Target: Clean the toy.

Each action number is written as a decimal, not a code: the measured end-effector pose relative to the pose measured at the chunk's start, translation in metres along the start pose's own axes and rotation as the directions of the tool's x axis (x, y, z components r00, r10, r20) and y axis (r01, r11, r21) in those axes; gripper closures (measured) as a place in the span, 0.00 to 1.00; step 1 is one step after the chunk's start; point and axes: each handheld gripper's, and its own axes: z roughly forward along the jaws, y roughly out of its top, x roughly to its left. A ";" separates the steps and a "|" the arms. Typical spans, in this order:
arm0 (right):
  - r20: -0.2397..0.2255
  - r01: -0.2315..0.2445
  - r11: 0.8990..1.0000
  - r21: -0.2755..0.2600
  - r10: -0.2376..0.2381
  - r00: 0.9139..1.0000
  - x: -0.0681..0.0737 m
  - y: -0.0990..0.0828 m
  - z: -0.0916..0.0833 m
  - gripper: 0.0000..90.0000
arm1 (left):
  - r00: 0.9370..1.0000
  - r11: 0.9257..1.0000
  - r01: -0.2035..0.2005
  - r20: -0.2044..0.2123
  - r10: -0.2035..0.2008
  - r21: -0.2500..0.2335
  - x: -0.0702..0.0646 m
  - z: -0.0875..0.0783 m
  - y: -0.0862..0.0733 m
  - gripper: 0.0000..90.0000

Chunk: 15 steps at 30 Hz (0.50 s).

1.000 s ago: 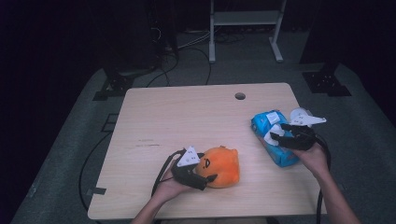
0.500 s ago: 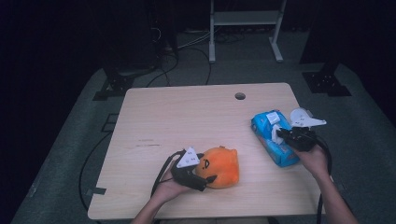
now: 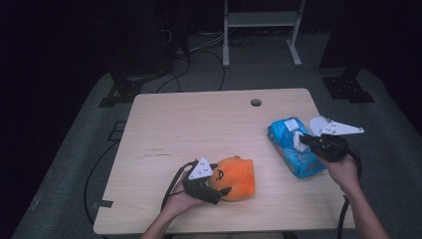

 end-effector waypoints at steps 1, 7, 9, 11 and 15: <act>-0.004 0.004 1.000 -0.012 -0.004 1.000 0.003 0.003 -0.005 0.94 | 1.000 1.000 -0.002 0.000 0.002 0.001 0.000 0.000 0.000 0.11; -0.093 0.043 0.995 -0.095 -0.052 0.994 0.030 0.010 -0.032 0.94 | 1.000 1.000 -0.001 -0.001 0.001 -0.008 0.000 0.001 -0.001 0.11; -0.124 0.066 0.991 -0.120 -0.081 0.989 0.044 0.012 -0.040 0.94 | 1.000 1.000 -0.009 -0.002 0.009 -0.003 0.000 0.001 -0.001 0.11; -0.164 0.082 0.986 -0.143 -0.106 0.981 0.058 0.014 -0.046 0.94 | 1.000 1.000 -0.013 -0.005 0.013 -0.001 -0.001 0.001 -0.001 0.11; -0.265 0.097 0.977 -0.188 -0.145 0.953 0.090 0.017 -0.053 0.94 | 1.000 1.000 -0.010 -0.009 0.010 -0.008 -0.002 0.002 -0.001 0.10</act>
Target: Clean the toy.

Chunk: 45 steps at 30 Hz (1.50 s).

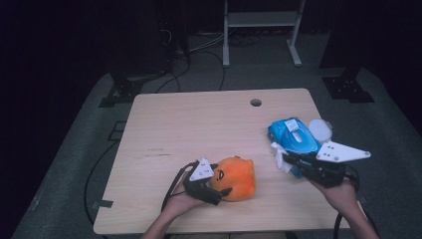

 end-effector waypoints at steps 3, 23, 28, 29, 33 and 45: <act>-0.069 0.044 0.999 0.001 -0.044 0.997 0.024 0.007 0.006 0.94 | 1.000 1.000 -0.004 0.000 0.004 0.002 0.000 0.000 0.000 0.10; -0.176 0.100 0.984 0.147 -0.074 0.982 0.048 -0.025 0.082 0.84 | 1.000 1.000 -0.011 0.002 0.011 0.011 -0.003 0.003 0.000 0.09; -0.166 0.174 0.972 0.159 -0.147 0.975 0.056 -0.026 0.091 0.73 | 1.000 0.999 -0.028 0.009 0.028 0.033 -0.004 0.005 0.001 0.08; -0.163 0.195 0.967 0.163 -0.169 0.972 0.057 -0.027 0.094 0.72 | 1.000 0.999 -0.030 0.010 0.030 0.041 -0.005 0.006 0.002 0.07; -0.164 0.235 0.960 0.154 -0.210 0.964 0.058 -0.030 0.106 0.69 | 0.998 0.994 -0.065 0.021 0.064 0.086 -0.009 0.011 0.002 0.01; -0.113 0.277 0.943 0.185 -0.259 0.959 0.063 -0.041 0.112 0.80 | 0.996 0.993 -0.088 0.043 0.085 0.074 -0.004 0.007 -0.002 0.07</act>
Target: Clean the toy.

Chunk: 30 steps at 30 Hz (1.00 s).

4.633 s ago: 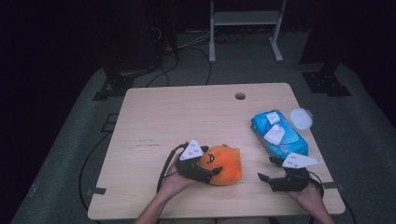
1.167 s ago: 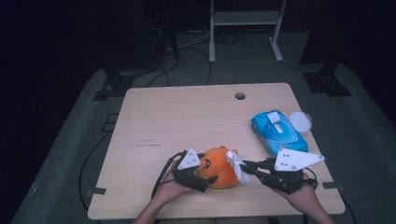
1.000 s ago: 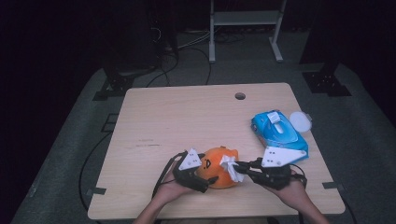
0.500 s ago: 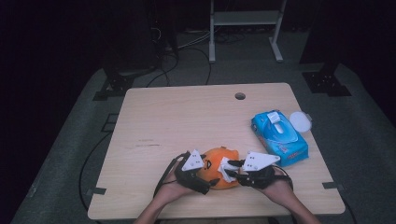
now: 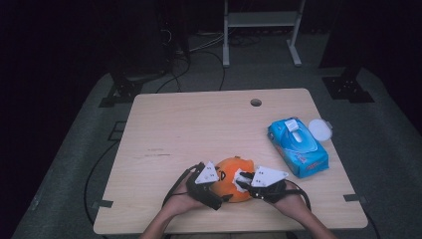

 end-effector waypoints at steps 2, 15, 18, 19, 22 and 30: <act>0.001 -0.011 1.000 0.010 0.011 1.000 -0.001 0.000 -0.002 0.83 | 1.000 1.000 -0.003 -0.006 0.003 -0.008 0.000 0.000 -0.001 0.08; -0.021 -0.118 0.993 0.011 0.118 0.993 -0.012 -0.012 -0.027 0.88 | 0.999 0.999 0.025 -0.024 -0.026 -0.040 0.005 0.002 -0.002 0.14; -0.041 -0.076 0.997 -0.004 0.076 0.996 -0.002 -0.002 -0.024 0.88 | 0.998 0.998 0.048 -0.029 -0.049 -0.035 0.008 0.002 -0.001 0.14; -0.060 -0.058 0.998 -0.007 0.058 0.997 0.002 0.000 -0.022 0.88 | 0.998 0.998 0.061 -0.031 -0.062 -0.034 0.009 0.002 -0.001 0.14; -0.048 -0.003 1.000 0.006 0.003 0.999 0.009 0.003 -0.020 0.88 | 0.997 0.997 0.073 -0.035 -0.074 -0.038 0.009 0.001 -0.002 0.15; 0.003 -0.080 0.997 0.020 0.080 0.997 -0.014 -0.015 -0.032 0.88 | 0.987 0.985 0.157 -0.026 -0.159 -0.065 0.014 0.003 0.000 0.15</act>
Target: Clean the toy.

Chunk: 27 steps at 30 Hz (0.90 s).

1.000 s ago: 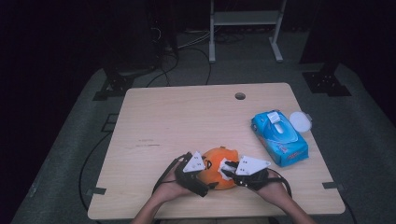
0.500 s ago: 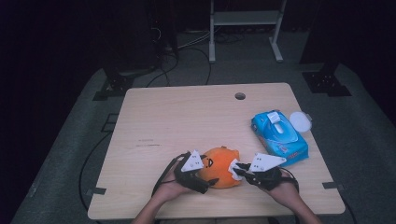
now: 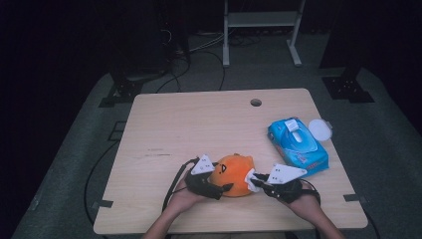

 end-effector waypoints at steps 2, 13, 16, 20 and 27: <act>-0.016 -0.002 1.000 -0.017 0.002 1.000 0.005 0.003 0.000 0.88 | 1.000 1.000 -0.003 -0.005 0.003 0.003 0.000 0.000 -0.001 0.15; -0.003 -0.008 1.000 -0.008 0.007 1.000 -0.005 -0.001 -0.005 0.88 | 0.996 0.996 0.087 0.031 -0.086 -0.025 0.013 -0.002 -0.004 0.15; 0.037 -0.029 1.000 0.005 0.029 0.999 -0.012 -0.007 -0.009 0.88 | 0.993 0.993 0.110 0.035 -0.109 -0.030 0.016 -0.002 -0.005 0.15; -0.015 -0.009 0.999 -0.036 0.008 1.000 -0.001 0.003 -0.004 0.88 | 0.996 0.996 0.087 0.014 -0.087 -0.033 0.011 0.000 -0.004 0.15; -0.027 -0.018 0.999 -0.028 0.017 0.999 -0.003 0.003 -0.001 0.88 | 0.997 0.998 0.046 0.070 -0.042 -0.051 0.011 -0.003 -0.004 0.08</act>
